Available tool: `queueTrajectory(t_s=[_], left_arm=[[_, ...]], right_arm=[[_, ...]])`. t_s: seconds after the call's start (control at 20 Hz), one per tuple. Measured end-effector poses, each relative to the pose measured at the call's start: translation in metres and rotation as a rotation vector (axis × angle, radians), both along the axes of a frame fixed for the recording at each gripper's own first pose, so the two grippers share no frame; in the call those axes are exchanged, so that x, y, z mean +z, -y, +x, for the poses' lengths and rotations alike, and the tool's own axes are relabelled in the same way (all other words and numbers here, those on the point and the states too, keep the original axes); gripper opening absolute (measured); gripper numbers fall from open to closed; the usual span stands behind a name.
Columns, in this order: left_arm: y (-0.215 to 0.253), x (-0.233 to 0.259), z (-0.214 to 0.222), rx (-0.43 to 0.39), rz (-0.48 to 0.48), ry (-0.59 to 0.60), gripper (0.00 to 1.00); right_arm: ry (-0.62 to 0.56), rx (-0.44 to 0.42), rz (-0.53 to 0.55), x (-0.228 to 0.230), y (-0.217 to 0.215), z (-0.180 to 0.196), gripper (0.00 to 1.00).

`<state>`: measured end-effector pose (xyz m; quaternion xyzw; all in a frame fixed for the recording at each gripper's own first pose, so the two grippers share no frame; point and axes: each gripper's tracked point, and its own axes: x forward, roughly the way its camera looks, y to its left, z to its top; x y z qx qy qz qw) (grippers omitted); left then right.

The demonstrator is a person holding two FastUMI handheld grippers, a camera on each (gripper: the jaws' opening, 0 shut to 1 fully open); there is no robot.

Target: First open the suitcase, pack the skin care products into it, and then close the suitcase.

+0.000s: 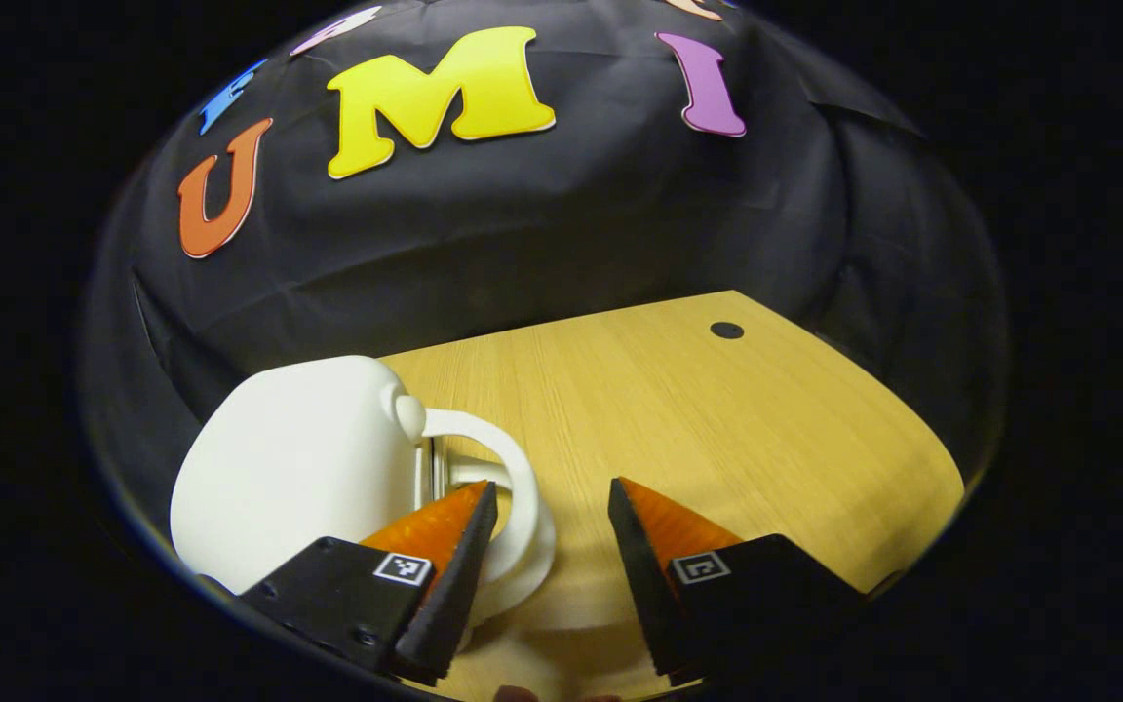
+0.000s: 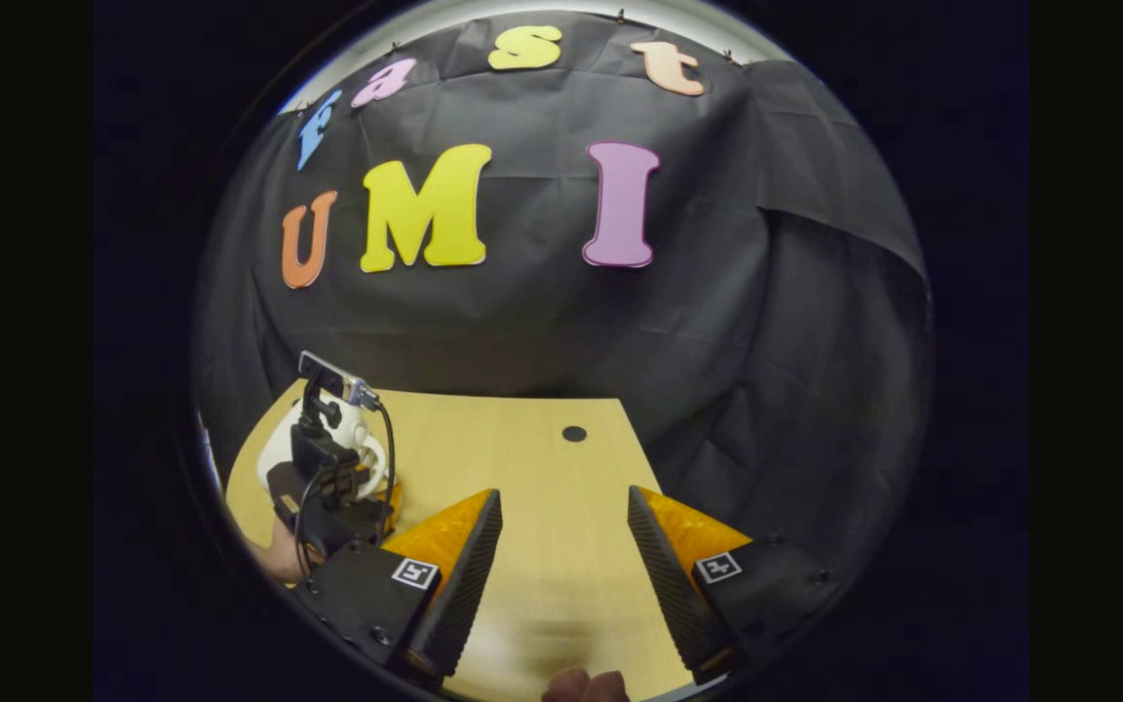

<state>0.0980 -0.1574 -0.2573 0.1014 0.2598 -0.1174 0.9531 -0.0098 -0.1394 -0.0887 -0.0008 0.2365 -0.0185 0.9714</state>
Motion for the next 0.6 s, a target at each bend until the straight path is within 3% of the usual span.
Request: queueTrajectory(t_s=[0.1, 0.2, 0.3, 0.35, 0.4, 0.6], left_arm=[[0.005, 0.031, -0.010, -0.022, -0.056, 0.034, 0.89], [0.002, 0.077, -0.018, -0.031, -0.098, 0.114, 0.96], [-0.017, 0.130, -0.023, -0.001, -0.134, 0.198, 0.99], [-0.026, 0.156, -0.024, 0.014, -0.150, 0.245, 0.99], [-0.037, 0.184, -0.022, 0.038, -0.160, 0.295, 0.99], [-0.075, 0.266, -0.031, 0.134, -0.205, 0.435, 0.99]], right_arm=[[0.021, 0.030, 0.004, 0.005, -0.015, 0.012, 0.73], [0.058, 0.066, 0.016, 0.019, -0.035, 0.028, 0.77], [0.144, 0.082, 0.021, 0.046, -0.051, 0.046, 0.73], [0.194, 0.082, 0.024, 0.062, -0.058, 0.054, 0.77], [0.241, 0.080, 0.028, 0.078, -0.065, 0.060, 0.73], [0.400, 0.060, 0.032, 0.134, -0.093, 0.074, 0.77]])
